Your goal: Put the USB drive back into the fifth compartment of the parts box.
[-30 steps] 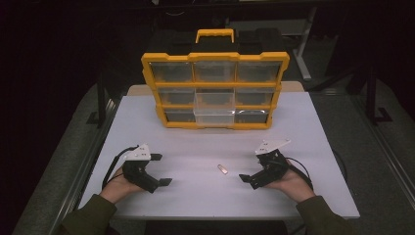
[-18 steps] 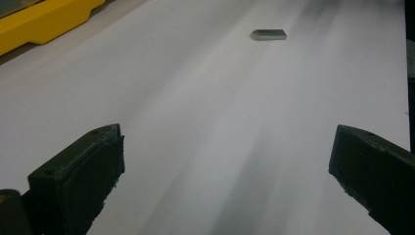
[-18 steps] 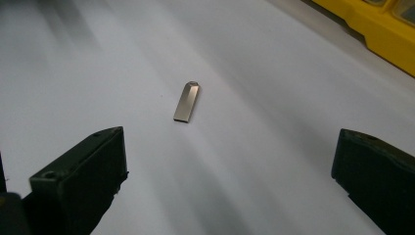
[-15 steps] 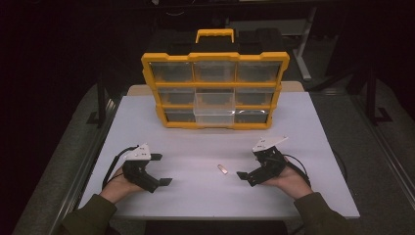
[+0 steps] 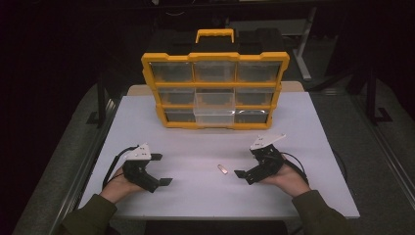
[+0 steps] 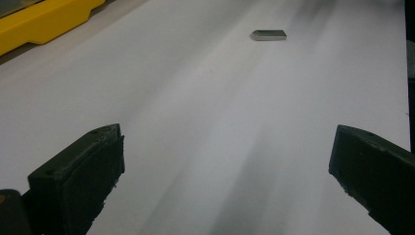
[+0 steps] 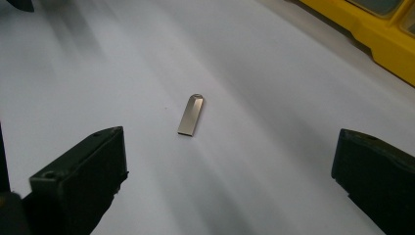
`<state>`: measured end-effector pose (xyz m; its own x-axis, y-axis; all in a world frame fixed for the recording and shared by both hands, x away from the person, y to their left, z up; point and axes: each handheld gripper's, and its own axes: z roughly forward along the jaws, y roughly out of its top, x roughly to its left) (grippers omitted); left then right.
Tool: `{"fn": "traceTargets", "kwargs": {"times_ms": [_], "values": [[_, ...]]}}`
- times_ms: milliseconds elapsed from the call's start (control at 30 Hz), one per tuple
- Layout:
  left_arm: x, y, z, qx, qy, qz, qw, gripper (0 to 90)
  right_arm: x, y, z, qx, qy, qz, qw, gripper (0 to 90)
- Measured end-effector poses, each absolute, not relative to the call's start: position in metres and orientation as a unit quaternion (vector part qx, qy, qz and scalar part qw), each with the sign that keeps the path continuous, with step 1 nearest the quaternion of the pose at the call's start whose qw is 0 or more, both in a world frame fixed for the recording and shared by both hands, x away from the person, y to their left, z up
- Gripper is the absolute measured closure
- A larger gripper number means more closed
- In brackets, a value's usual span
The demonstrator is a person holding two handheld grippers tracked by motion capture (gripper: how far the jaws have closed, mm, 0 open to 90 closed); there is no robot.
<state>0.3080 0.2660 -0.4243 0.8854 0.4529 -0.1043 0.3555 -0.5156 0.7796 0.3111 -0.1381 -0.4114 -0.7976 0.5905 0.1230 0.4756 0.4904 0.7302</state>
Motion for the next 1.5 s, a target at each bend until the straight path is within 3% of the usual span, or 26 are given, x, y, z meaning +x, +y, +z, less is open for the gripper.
{"fn": "traceTargets", "kwargs": {"times_ms": [1500], "values": [[0.309, 0.266, -0.424, 0.868, 0.233, 0.055, 0.434, 0.0, 0.329, -0.115, -0.401, 0.301, 0.865, 0.396, 0.062, 0.0]]}}
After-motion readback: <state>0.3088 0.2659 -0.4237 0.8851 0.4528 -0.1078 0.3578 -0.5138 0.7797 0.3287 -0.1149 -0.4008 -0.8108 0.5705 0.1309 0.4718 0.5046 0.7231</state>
